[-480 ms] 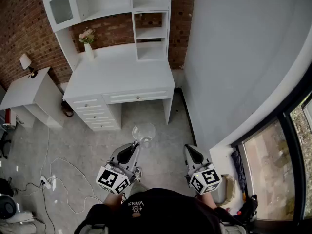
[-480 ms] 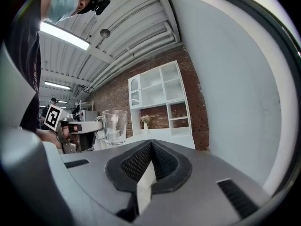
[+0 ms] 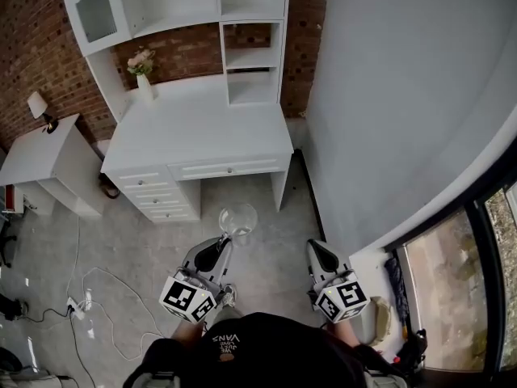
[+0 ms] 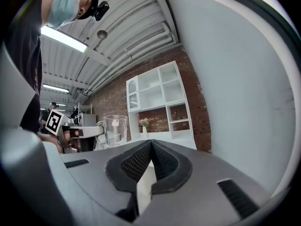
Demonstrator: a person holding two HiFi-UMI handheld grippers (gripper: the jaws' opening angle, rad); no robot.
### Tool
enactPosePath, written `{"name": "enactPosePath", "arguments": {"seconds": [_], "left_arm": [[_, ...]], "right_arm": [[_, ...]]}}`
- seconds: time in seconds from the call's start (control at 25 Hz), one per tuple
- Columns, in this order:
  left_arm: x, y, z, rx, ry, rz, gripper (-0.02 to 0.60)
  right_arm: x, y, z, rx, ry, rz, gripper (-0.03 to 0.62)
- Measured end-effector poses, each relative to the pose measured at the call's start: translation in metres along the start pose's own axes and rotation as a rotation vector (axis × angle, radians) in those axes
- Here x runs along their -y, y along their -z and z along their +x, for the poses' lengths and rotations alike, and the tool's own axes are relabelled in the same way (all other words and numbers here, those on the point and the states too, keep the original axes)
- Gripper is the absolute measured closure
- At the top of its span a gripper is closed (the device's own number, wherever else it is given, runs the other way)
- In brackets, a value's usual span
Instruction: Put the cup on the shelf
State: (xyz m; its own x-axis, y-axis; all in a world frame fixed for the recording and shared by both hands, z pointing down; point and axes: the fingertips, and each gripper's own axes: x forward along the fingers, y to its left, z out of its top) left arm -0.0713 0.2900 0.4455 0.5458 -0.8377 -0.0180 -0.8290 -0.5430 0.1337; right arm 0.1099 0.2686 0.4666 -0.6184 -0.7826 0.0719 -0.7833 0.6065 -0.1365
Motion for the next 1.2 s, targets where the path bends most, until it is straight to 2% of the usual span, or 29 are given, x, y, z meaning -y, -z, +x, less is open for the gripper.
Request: {"name": "enactPosePath", "arguments": {"seconds": [0.72,0.92,1.2], "left_arm": [[-0.158,-0.024,0.070,-0.044,0.169,0.029,0.557],[-0.191,-0.028,0.087,-0.053,0.214,0.030,0.557],[-0.218,-0.020,0.124,-0.056,0.201,0.006,0.557]], "right_arm": [[-0.010,-0.018,0.155,0.043,0.161,0.036,0.599],[-0.013,-0.019,0.189,0.053,0.188,0.063,0.599],[0.008,-0.016,0.226,0.025,0.179,0.058,0.599]]}}
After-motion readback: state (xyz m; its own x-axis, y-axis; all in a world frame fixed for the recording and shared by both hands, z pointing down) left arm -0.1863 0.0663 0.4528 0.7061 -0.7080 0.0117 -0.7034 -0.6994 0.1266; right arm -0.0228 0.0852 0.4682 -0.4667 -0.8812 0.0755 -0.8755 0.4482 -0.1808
